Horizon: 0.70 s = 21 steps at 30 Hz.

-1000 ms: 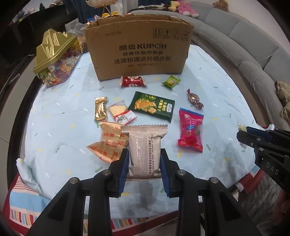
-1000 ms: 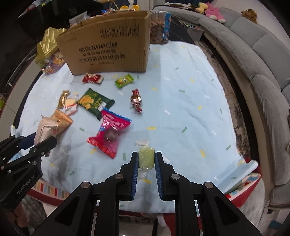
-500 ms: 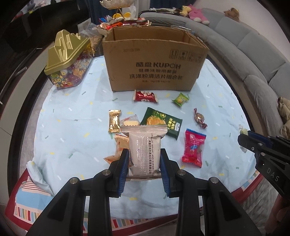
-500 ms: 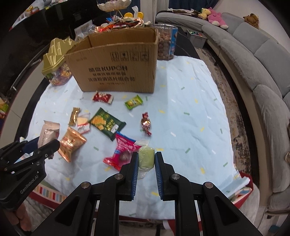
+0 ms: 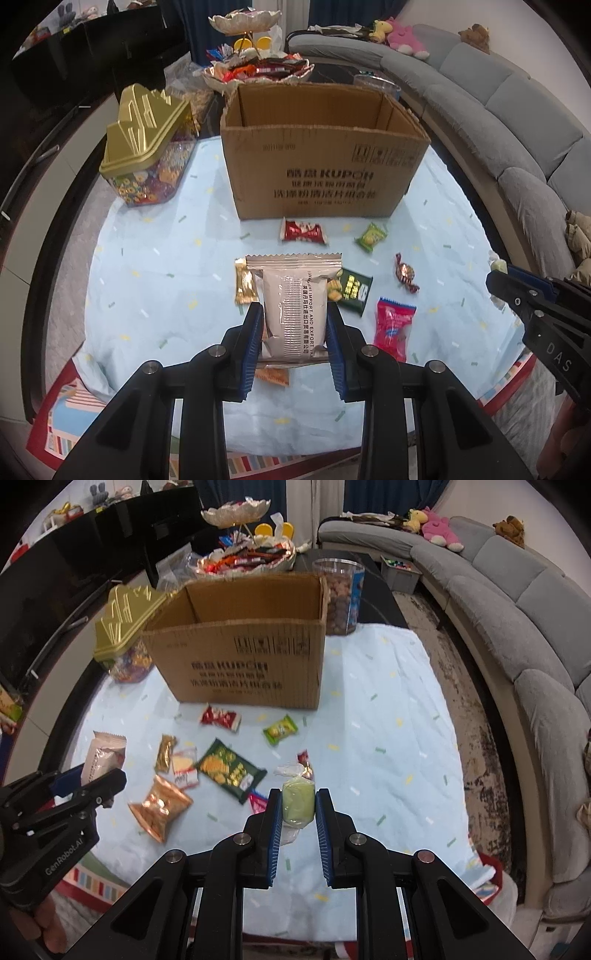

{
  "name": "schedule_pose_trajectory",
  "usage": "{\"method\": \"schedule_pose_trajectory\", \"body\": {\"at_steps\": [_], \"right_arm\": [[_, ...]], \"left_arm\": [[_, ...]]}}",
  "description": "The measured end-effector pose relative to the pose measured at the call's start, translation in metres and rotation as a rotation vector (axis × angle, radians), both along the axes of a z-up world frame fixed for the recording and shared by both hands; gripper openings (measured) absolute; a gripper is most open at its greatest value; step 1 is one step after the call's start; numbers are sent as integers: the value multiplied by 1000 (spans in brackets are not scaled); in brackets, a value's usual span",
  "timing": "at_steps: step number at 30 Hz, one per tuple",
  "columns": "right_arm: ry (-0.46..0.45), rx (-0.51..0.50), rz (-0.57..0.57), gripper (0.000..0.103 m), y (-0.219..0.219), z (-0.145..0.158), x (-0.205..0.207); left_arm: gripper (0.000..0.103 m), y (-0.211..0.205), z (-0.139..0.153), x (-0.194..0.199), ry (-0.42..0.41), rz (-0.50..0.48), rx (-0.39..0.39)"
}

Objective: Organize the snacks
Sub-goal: 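Carry the pale packet in the left tool while the right tool carries the green candy into the box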

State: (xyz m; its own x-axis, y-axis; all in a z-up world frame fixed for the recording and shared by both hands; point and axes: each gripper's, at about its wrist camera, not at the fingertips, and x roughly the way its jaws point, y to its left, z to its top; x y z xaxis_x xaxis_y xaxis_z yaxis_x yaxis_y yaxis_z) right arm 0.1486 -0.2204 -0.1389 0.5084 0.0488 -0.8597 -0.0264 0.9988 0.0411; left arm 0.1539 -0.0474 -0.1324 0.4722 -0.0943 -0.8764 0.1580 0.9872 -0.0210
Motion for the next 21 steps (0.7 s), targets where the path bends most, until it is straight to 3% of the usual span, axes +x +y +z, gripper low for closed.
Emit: {"method": "schedule_pose_trajectory", "body": {"at_steps": [21], "right_arm": [[-115,6,22,19,16,55,61]], "left_arm": [[33,12,51,64,-91,55,-10]]}}
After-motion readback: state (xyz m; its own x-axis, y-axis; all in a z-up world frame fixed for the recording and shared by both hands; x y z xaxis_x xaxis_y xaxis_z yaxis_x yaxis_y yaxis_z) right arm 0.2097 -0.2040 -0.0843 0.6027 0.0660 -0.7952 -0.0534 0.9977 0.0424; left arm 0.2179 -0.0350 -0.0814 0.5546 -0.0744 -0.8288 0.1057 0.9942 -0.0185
